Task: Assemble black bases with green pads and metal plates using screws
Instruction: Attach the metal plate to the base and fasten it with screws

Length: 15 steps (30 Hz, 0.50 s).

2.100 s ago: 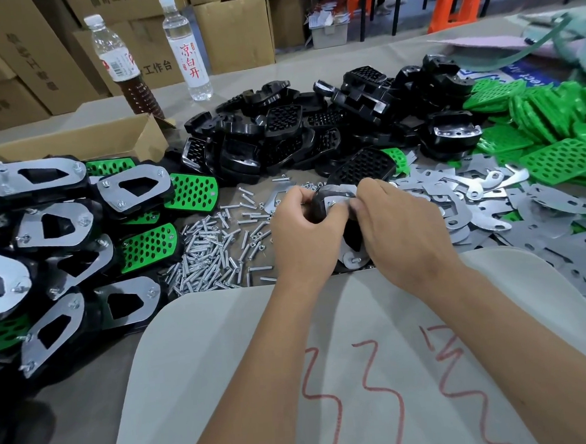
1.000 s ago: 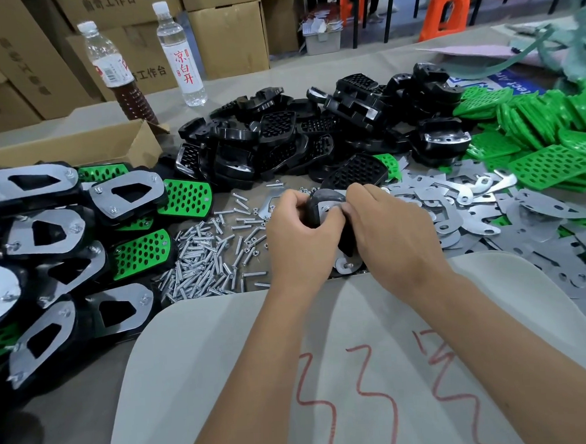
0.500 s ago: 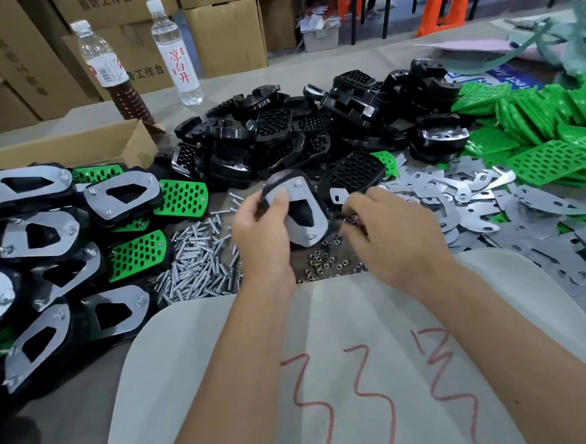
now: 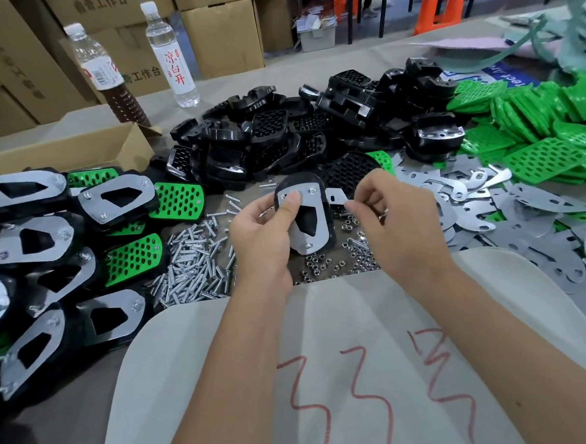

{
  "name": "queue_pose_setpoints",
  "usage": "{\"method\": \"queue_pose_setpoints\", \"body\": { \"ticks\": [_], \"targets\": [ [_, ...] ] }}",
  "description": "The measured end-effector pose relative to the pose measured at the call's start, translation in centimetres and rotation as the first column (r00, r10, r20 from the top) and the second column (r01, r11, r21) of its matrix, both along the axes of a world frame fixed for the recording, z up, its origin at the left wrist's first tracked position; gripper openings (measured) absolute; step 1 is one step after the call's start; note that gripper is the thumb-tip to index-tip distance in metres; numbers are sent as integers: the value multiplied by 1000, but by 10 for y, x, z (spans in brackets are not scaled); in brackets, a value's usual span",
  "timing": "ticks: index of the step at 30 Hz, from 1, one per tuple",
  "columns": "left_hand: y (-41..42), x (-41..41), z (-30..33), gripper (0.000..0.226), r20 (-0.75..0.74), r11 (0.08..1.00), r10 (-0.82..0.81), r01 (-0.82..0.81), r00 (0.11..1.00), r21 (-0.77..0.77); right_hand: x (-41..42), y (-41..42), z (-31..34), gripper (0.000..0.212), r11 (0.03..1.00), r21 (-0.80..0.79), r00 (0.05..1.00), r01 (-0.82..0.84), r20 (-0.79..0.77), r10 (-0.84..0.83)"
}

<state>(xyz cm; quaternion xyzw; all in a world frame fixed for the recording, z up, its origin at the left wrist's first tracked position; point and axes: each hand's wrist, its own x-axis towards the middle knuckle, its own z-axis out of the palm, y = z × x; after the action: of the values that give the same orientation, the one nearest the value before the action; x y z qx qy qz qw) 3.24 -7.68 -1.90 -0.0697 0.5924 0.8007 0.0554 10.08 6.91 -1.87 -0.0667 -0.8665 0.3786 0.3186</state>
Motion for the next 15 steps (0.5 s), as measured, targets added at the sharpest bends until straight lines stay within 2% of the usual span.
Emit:
{"method": "queue_pose_setpoints", "body": {
  "ticks": [3,8,12,15],
  "targets": [
    [0,1,-3,21,-79,999,-8,3,997,-54,-1,0,0,8,989,-150,999,6,-49,-13],
    [-1,2,0,22,-68,996,-66,62,995,-56,-3,2,-3,22,912,-406,998,-65,-31,57],
    [-4,2,4,25,-22,992,-125,125,992,-17,-3,2,-2,29,868,-483,993,-116,-56,102],
    [-1,4,4,26,-62,991,-129,126,990,-43,-1,0,-2,31,861,-489,990,-138,-98,103]
  ]
}}
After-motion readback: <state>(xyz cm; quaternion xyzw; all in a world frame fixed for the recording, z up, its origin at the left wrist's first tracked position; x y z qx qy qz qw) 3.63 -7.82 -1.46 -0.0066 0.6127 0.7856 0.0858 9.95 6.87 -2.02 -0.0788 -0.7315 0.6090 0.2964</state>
